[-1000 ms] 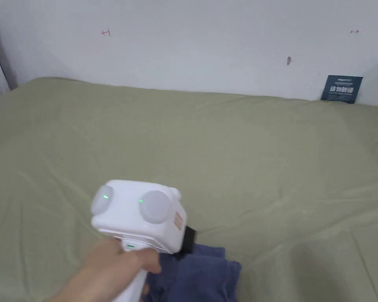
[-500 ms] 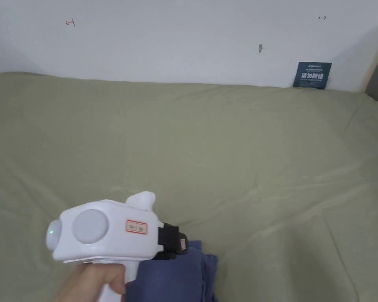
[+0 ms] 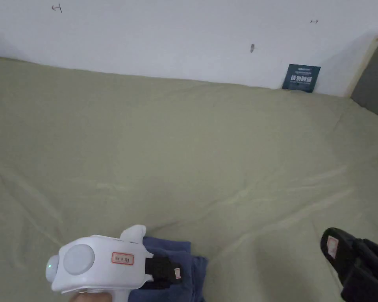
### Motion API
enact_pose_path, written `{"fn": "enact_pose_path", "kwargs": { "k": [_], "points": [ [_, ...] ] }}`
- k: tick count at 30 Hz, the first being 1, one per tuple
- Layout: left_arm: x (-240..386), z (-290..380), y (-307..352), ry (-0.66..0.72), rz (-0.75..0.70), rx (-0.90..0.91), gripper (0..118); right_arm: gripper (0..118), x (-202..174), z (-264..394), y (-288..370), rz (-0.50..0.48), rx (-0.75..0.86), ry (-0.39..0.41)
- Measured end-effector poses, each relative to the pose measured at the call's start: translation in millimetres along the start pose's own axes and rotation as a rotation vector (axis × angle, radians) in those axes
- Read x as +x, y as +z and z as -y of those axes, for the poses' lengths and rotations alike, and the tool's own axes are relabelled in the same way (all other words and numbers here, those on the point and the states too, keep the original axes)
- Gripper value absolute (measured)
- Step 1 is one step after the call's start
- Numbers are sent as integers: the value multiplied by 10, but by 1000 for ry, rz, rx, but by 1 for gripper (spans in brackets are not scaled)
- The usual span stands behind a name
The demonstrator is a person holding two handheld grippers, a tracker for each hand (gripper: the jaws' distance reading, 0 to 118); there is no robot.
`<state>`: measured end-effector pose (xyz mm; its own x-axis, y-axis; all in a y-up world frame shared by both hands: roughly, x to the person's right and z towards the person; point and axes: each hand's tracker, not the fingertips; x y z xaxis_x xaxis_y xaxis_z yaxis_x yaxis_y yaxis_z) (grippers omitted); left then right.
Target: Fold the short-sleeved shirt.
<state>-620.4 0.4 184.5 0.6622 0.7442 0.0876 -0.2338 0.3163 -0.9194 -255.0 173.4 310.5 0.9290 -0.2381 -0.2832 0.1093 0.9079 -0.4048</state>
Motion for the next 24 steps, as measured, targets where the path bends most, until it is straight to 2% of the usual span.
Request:
{"fn": "enact_pose_path", "kwargs": {
  "k": [3, 5, 6, 7, 9, 11, 13, 16, 17, 18, 19, 21, 24],
  "points": [
    [76, -86, 399, -21, -20, 52, 0, 2, -98, 126, -443, -197, -169, -92],
    [18, -107, 703, -43, -34, 88, 0, 2, -177, 274, -804, -337, -278, -194],
    [-36, -112, 824, -27, -56, 106, 0, 2, -235, 378, -1020, -377, -339, -215],
    [-108, -123, 918, -15, -68, 108, 0, 2, -268, 492, -1266, -458, -430, -243],
    [-296, -140, 1104, 6, -115, 137, 0, 2, -291, 782, -1727, -519, -554, -358],
    [-481, -140, 1228, 43, -167, 154, 0, 2, -244, 1093, -2135, -631, -665, -497],
    [-637, -128, 1299, 74, -174, 150, 0, 2, -177, 1399, -2439, -649, -757, -590],
    [-828, -135, 1320, 95, -195, 132, 1, 2, -6, 1737, -2724, -625, -822, -670],
    [-893, -145, 1304, 100, -195, 124, 1, 2, 77, 1842, -2784, -643, -848, -722],
    [-950, -153, 1289, 111, -184, 113, 10, 2, 177, 1944, -2843, -669, -861, -794],
    [-1000, -157, 1271, 112, -147, 99, 36, 2, 255, 2011, -2869, -683, -858, -867],
    [-1130, -177, 1212, 152, 3, 68, 118, 2, 190, 1985, -2779, -738, -839, -913],
    [-1261, -147, 1036, 182, 110, 52, 118, 2, 107, 1918, -2742, -731, -847, -869]
  ]
}}
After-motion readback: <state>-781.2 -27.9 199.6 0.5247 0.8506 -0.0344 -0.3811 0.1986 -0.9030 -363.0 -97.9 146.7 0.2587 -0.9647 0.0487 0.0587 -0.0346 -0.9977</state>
